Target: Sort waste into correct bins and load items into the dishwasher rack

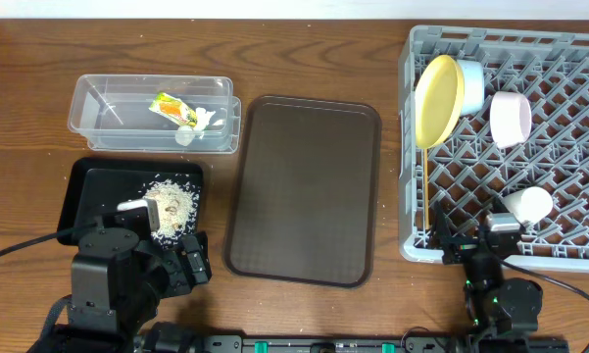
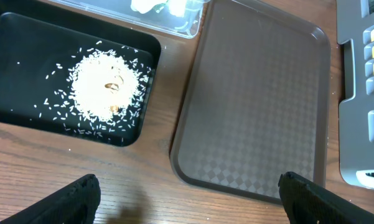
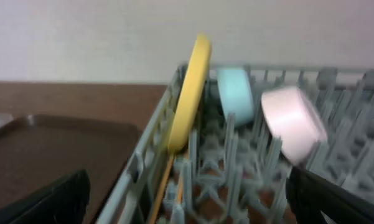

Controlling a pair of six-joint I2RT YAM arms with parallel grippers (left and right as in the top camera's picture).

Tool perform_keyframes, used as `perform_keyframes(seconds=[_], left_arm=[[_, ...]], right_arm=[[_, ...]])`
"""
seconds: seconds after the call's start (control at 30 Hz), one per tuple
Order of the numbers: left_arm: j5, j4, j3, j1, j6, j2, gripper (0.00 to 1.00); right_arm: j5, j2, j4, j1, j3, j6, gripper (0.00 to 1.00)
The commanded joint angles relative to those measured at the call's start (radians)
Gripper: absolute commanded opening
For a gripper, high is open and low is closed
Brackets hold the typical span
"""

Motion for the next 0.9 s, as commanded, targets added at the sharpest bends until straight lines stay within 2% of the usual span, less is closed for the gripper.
perform_keyframes(seconds=[0.0,0.37,0.73,0.87], left_arm=[[0.006,0.001,-0.005,-0.003,-0.001,-0.002,0.94],[0.006,0.001,-0.005,-0.003,0.000,-0.002,0.94],[0.006,0.001,-0.005,-0.003,0.000,-0.002,0.94],[0.006,0.001,-0.005,-0.003,0.000,-0.002,0.94]], right_arm=[[0.011,0.032,0.011,0.005,-0.014,-0.008,0.99],[0.011,0.143,0.001,0.005,-0.015,-0.008,0.99],[0.011,0.126,0.001,0.006,-0.015,-0.008,0.99],[0.011,0.055,0.002,0.006,-0.016,-0.008,0.99]])
